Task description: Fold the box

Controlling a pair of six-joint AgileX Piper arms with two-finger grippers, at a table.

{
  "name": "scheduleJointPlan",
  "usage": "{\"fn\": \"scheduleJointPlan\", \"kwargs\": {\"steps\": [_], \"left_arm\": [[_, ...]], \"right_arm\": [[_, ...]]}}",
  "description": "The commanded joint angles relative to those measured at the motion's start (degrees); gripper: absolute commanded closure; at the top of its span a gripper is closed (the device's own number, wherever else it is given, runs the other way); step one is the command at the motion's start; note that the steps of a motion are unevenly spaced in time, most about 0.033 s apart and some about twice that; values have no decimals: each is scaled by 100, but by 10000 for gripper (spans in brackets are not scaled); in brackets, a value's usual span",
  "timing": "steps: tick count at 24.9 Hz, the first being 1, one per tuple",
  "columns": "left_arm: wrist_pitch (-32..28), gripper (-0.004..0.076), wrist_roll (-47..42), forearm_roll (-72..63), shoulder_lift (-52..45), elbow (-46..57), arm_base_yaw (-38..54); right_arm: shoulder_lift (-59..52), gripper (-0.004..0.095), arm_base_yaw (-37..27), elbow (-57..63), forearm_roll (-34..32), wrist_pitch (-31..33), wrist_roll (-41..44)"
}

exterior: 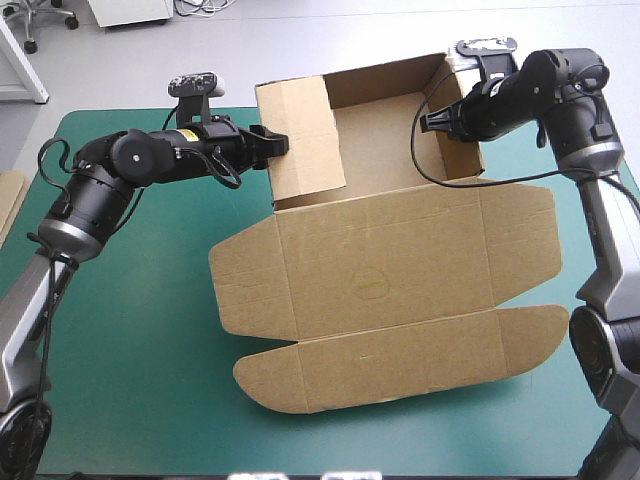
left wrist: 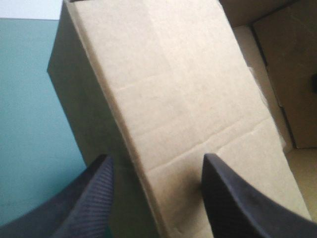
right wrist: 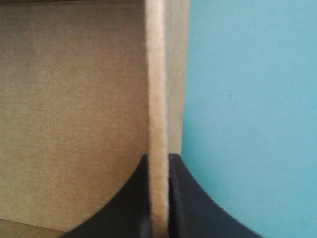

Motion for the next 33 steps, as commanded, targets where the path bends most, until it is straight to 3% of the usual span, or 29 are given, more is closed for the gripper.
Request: {"fn": "scheduleJointPlan", "kwargs": {"steps": [1,4,16,33], "left_arm": [[-15,335,-569,386,-11,-175,-25],[212,336,-891,503,156,-175,-25],[983,356,-1845,1645,400,-202,-79],[906,356,-2447,1969,437,-202,-79]], "right_arm": [[-344,917,29,-27,596,1,29],[-344,917,74,131,894,-11,27],[-156,917,955,162,485,-371,526],[-56,917,965,152,545,-911,737]]}}
